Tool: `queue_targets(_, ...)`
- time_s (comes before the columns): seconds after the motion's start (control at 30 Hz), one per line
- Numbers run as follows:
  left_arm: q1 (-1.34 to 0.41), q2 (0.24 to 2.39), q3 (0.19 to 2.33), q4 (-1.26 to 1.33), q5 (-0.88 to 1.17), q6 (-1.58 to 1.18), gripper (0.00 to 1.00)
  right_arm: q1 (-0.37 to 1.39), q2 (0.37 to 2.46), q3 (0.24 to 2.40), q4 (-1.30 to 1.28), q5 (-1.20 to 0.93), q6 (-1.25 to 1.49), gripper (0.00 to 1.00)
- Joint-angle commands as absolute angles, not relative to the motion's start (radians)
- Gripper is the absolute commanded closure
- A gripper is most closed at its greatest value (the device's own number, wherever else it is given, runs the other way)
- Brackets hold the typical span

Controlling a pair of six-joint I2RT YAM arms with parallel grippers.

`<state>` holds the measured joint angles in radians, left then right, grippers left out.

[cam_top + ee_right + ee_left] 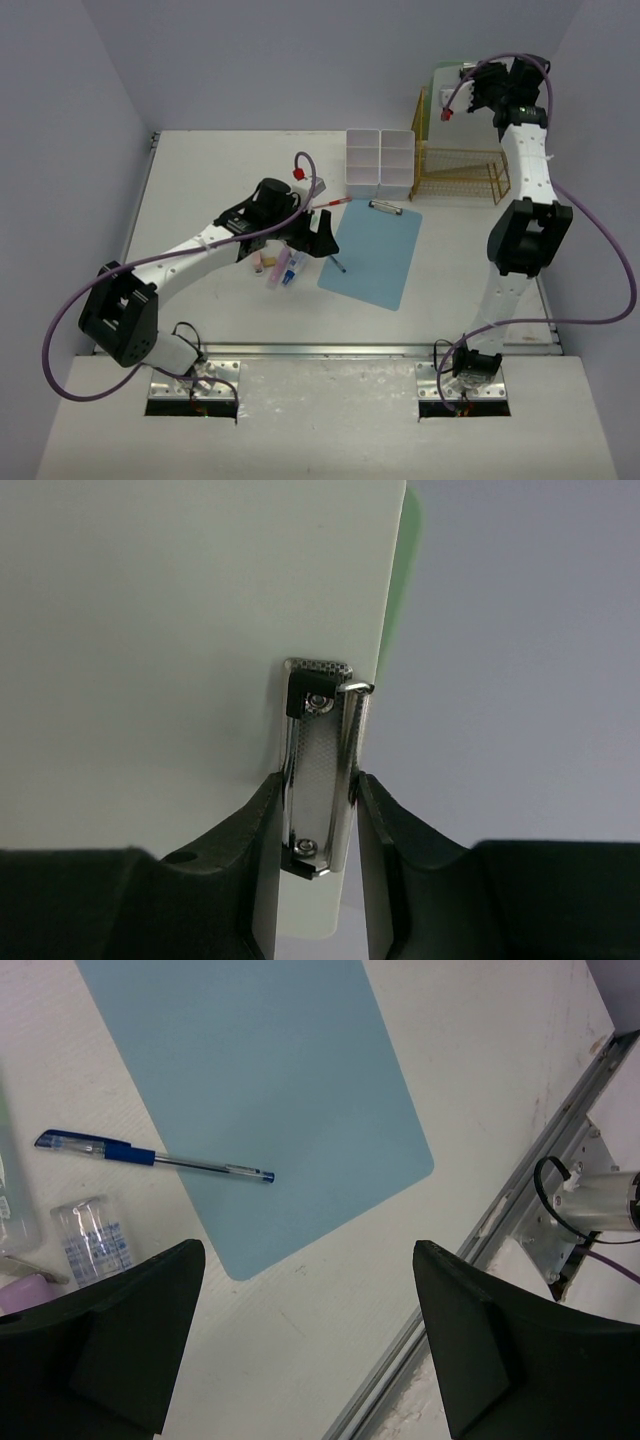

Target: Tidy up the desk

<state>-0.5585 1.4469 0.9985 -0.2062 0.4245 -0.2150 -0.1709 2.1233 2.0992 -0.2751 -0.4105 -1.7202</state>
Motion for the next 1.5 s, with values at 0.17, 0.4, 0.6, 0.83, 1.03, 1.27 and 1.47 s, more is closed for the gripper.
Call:
queue_targets(0.17, -0.537, 1.471, 0.997, -0.156, 0.46, -0.232, 0.17, -0.149, 2.147, 2.157, -0.27, -0.301, -1.746, 0.16)
queue_targets(0.4, -0.537, 1.462, 0.996, -0.158, 0.453, -0.234, 0.17, -0.147, 2.117, 2.128, -0.223, -0.309, -1.708, 0.15)
queue_targets(0.6, -0.535, 1.423, 0.984, -0.157, 0.432, -0.231, 0.17, -0.147, 2.042, 2.103, -0.111, -0.359, -1.614, 0.15)
queue_targets(0.83, -0.535, 1.367, 0.973, -0.176, 0.399, -0.225, 0.17, -0.147, 1.924, 2.116, -0.029, -0.396, -1.398, 0.16)
queue_targets(1.03, -0.535, 1.335, 0.951, -0.175, 0.373, -0.222, 0.16, -0.126, 1.743, 1.997, -0.254, -0.413, -1.217, 0.23)
queue_targets(1.27, -0.536, 1.322, 0.945, -0.183, 0.365, -0.22, 0.17, -0.004, 1.644, 1.892, -0.836, -0.467, -1.026, 0.5)
queue_targets(1.47, -0.535, 1.322, 0.945, -0.185, 0.367, -0.219, 0.17, 0.061, 1.725, 1.83, -1.049, -0.474, -0.854, 0.7)
